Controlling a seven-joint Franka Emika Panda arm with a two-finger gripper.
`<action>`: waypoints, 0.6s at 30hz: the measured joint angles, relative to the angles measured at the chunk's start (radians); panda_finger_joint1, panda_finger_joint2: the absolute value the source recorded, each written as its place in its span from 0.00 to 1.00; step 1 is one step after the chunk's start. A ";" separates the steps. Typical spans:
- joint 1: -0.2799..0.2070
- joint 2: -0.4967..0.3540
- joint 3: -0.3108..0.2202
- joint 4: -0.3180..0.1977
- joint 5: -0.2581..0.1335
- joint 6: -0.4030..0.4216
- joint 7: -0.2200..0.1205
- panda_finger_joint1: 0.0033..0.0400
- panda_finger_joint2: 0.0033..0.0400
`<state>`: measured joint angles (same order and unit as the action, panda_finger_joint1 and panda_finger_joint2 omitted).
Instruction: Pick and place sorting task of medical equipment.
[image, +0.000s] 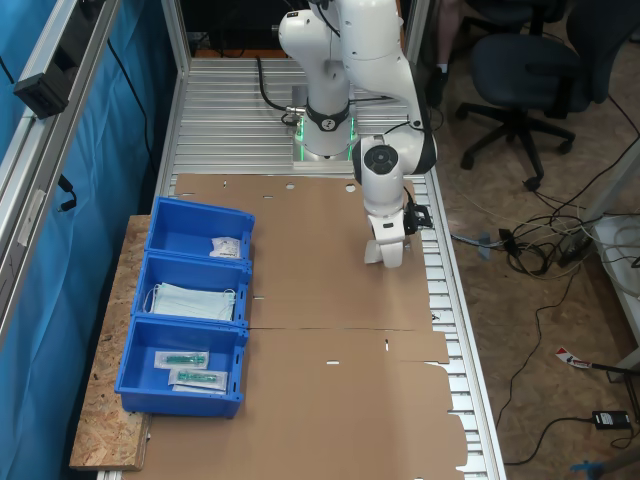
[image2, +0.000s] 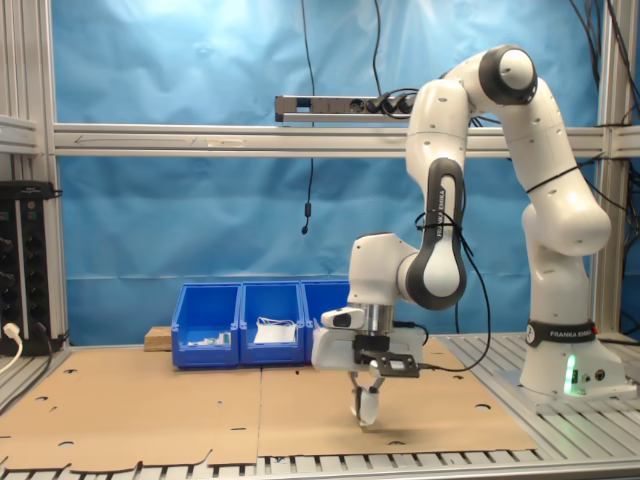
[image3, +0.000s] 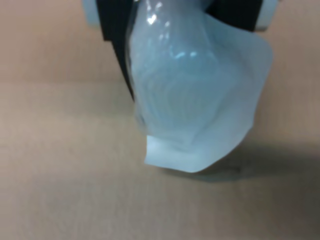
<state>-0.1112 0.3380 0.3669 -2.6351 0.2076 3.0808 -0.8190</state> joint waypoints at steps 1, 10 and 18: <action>-0.001 -0.007 -0.004 -0.001 0.000 0.000 -0.001 0.10 0.10; -0.007 -0.098 -0.031 -0.020 0.000 0.000 -0.006 0.10 0.10; -0.007 -0.178 -0.049 -0.030 0.000 0.000 -0.016 0.10 0.10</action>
<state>-0.1180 0.1599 0.3175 -2.6653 0.2076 3.0808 -0.8354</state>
